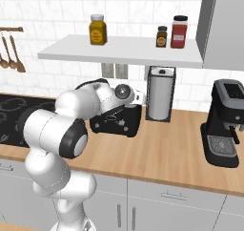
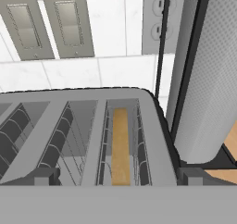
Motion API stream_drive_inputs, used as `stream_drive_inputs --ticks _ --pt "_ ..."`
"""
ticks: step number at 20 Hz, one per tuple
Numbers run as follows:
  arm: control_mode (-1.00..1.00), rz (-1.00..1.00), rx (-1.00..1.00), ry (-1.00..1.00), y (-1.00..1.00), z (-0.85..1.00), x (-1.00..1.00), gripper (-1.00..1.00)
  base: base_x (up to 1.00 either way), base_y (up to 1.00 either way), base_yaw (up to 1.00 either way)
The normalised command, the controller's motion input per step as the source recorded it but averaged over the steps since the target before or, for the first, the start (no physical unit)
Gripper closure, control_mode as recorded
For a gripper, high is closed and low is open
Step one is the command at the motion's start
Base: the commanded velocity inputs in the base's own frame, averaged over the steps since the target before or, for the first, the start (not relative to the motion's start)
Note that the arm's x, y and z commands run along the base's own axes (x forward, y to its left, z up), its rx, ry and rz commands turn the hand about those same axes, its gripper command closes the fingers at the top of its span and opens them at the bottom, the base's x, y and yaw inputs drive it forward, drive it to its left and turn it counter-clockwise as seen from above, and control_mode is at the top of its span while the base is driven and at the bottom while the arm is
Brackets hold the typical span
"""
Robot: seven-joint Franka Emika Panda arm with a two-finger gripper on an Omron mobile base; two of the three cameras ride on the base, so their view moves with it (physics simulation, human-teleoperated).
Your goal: Start the toaster. Once the lever pops up, take the bread to the plate on the dining counter.
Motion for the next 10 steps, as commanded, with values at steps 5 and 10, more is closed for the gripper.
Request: stream_drive_inputs --ticks 5,10 --pt "-1.00 0.00 0.00 0.00 0.00 0.00 0.00 -1.00 0.00 0.00 0.00" --pt "-1.00 0.00 0.00 0.00 0.00 0.00 0.00 -1.00 0.00 0.00 0.00"
